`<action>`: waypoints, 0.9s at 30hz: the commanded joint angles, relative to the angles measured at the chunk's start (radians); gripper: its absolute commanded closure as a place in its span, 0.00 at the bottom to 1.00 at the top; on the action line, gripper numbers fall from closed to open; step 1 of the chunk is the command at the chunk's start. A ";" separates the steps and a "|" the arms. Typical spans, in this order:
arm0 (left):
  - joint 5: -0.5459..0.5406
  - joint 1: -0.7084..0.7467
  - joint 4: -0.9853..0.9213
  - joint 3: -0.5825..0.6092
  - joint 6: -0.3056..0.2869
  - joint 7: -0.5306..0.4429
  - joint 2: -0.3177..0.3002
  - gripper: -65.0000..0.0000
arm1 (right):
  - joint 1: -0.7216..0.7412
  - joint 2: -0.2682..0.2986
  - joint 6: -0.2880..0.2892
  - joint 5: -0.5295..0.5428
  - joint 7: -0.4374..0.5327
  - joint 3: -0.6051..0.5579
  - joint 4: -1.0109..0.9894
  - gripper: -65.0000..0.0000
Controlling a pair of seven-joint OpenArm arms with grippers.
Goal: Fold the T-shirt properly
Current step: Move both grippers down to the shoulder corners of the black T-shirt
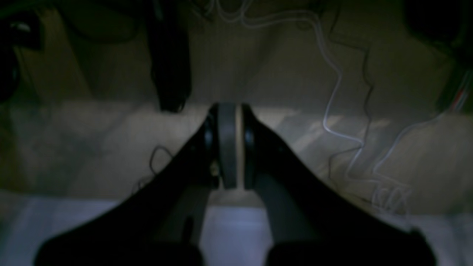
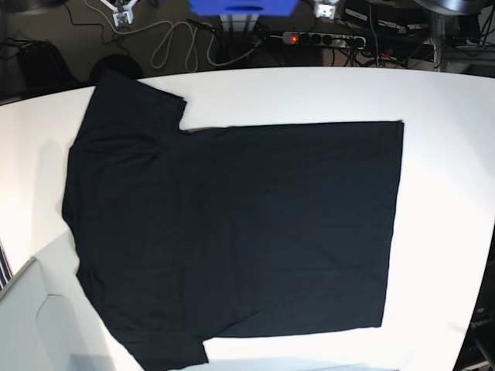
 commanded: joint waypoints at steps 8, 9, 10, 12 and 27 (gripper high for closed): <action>-0.004 0.219 0.363 -0.015 -0.007 -0.009 -0.053 1.00 | -0.243 0.042 0.007 0.001 -0.121 0.127 0.438 1.00; -0.004 0.240 0.403 -0.027 -0.007 -0.009 -0.051 1.00 | -0.266 0.042 0.007 0.001 -0.153 0.154 0.500 1.00; -0.004 0.257 0.436 -0.038 -0.007 -0.009 -0.048 1.00 | -0.283 0.042 0.007 0.001 -0.182 0.176 0.557 1.00; -0.006 0.287 0.512 -0.058 -0.007 -0.009 -0.048 1.00 | -0.310 0.042 0.007 0.001 -0.242 0.216 0.670 1.00; -0.311 0.267 0.786 -0.276 -0.009 -0.011 -0.060 0.44 | -0.186 -0.040 0.357 0.001 -0.414 0.460 0.896 0.68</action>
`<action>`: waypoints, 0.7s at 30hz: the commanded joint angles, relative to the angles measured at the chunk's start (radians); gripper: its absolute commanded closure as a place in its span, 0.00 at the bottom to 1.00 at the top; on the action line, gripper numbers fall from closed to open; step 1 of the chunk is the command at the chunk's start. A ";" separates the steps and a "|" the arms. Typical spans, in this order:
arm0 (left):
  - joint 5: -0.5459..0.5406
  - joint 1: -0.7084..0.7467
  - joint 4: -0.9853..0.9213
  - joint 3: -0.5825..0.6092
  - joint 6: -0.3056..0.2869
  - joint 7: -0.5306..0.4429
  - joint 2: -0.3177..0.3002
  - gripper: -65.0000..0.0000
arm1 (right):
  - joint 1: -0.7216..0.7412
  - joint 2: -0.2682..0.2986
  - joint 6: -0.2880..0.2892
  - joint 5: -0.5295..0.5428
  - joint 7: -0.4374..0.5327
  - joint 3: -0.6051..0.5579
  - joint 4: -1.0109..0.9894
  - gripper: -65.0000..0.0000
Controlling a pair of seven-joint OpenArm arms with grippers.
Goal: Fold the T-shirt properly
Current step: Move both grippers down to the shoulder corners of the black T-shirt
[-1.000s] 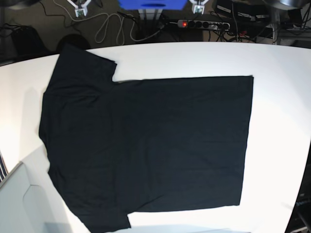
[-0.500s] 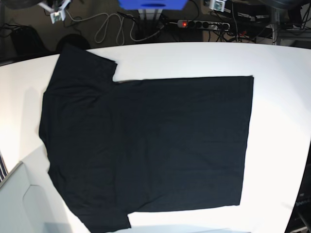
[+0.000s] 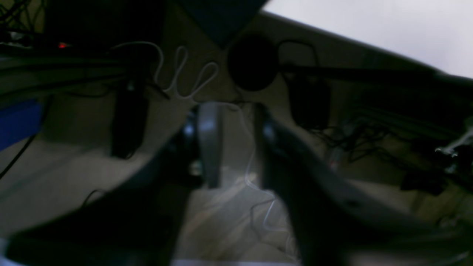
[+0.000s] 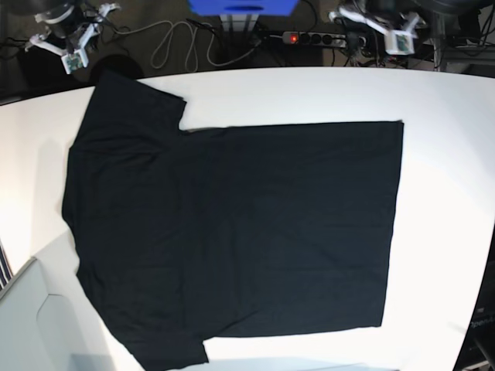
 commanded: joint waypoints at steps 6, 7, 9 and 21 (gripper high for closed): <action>-0.127 -0.096 0.018 -0.102 0.000 -0.019 -0.004 0.44 | 0.053 -0.008 0.085 -0.001 0.010 0.056 0.012 0.46; -0.133 -0.119 0.016 -0.113 0.000 -0.017 -0.004 0.44 | 0.062 -0.008 0.088 -0.001 0.010 0.056 0.010 0.46; -0.141 -0.174 0.006 -0.133 0.000 -0.017 -0.004 0.44 | 0.073 -0.008 0.091 -0.003 0.010 0.056 0.010 0.46; -0.142 -0.562 -0.228 -0.291 -0.002 0.336 0.032 0.44 | 0.084 -0.002 0.091 -0.003 0.010 0.053 0.007 0.46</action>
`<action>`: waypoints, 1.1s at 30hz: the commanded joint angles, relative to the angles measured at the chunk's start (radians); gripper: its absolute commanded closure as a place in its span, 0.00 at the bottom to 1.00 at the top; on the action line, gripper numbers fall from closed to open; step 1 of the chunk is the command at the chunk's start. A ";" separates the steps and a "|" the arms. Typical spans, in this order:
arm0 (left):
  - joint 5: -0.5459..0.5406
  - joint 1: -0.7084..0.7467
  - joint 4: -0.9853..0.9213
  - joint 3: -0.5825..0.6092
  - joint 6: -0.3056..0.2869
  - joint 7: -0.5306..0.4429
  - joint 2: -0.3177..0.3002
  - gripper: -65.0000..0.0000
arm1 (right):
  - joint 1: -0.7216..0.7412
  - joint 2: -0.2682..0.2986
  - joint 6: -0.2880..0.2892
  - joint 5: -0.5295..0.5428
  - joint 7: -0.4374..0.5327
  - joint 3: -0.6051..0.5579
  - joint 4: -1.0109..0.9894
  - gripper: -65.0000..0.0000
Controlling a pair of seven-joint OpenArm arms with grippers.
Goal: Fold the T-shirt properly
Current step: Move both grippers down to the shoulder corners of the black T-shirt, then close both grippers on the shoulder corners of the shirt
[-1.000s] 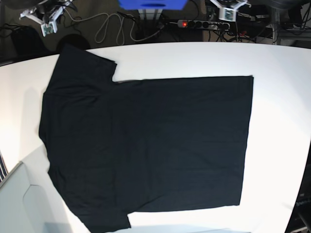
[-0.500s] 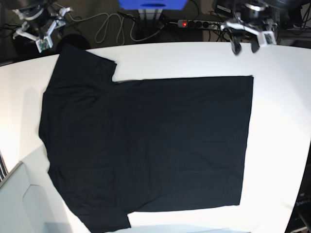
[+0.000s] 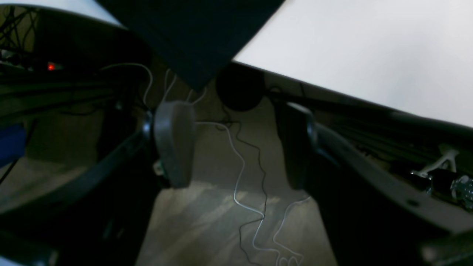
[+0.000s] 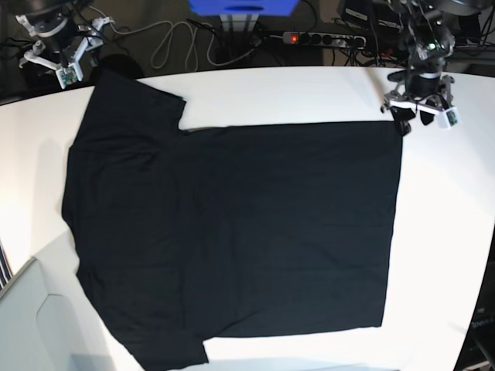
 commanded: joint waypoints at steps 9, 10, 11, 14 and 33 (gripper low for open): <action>-0.002 -0.072 -0.138 0.011 -0.009 -0.014 -0.012 0.44 | 0.003 0.005 0.020 -0.039 0.009 0.008 0.006 0.46; -0.002 -0.077 -0.149 0.009 -0.044 -0.014 -0.010 0.44 | 0.003 0.005 0.020 -0.058 0.009 0.006 0.006 0.46; -0.002 -0.081 -0.159 0.007 -0.084 -0.014 -0.007 0.44 | 0.009 0.005 0.020 -0.070 0.009 0.003 0.006 0.46; 0.000 -0.089 -0.186 0.003 -0.153 -0.014 -0.004 0.44 | 0.018 -0.005 0.020 -0.101 0.009 0.001 0.005 0.46; 0.000 -0.100 -0.216 0.011 -0.164 -0.013 -0.003 0.94 | 0.055 -0.018 0.022 -0.119 0.009 0.000 -0.028 0.44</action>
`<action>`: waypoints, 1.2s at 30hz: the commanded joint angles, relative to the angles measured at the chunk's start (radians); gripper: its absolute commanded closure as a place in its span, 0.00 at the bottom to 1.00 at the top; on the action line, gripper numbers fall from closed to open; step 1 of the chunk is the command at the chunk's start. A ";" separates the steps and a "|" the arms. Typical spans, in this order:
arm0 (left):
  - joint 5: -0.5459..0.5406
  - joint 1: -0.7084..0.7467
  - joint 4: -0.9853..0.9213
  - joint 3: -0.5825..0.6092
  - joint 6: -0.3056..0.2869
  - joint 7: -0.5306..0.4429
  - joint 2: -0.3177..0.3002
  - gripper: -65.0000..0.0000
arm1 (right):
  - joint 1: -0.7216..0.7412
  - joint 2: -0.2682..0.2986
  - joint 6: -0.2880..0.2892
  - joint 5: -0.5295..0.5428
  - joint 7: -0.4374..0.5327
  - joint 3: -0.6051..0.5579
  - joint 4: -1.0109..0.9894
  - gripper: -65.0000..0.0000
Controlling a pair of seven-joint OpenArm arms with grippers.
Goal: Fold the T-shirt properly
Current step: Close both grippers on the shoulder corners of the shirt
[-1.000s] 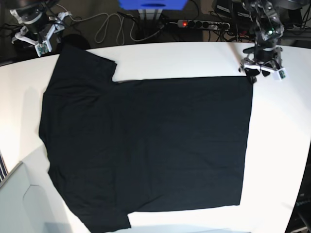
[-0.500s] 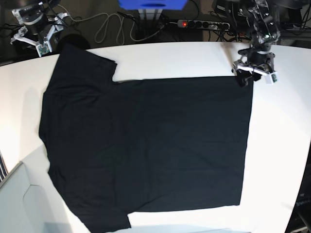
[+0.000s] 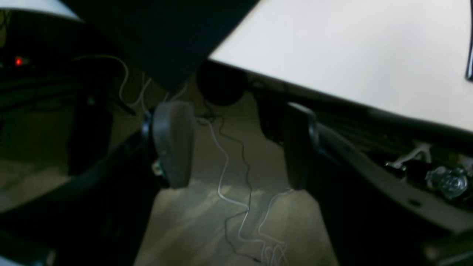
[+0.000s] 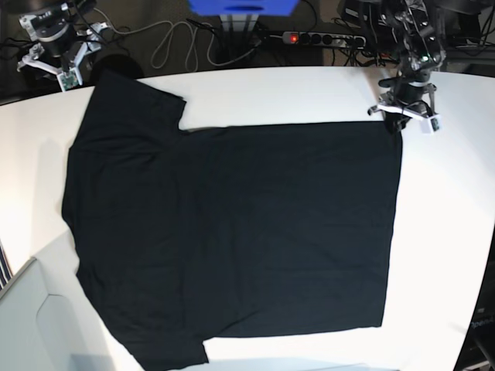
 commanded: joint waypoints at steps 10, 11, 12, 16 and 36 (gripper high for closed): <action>-0.003 0.044 0.018 -0.007 -0.002 0.001 -0.004 1.00 | 0.053 0.005 0.048 0.044 0.012 0.010 -0.003 0.31; -0.008 0.048 0.018 -0.009 -0.002 0.001 -0.004 1.00 | 0.060 0.005 0.071 0.056 0.010 0.015 -0.003 0.31; -0.021 0.049 0.014 -0.009 -0.002 0.001 -0.004 1.00 | 0.071 0.005 0.085 0.064 0.009 0.015 -0.004 0.30; -0.097 0.078 0.008 -0.009 -0.002 0.001 -0.010 1.00 | 0.137 0.005 0.090 0.065 -0.061 0.013 -0.023 0.30; -0.100 0.084 0.008 -0.009 -0.002 0.001 -0.005 1.00 | 0.366 0.005 0.093 0.065 -0.107 0.009 -0.164 0.31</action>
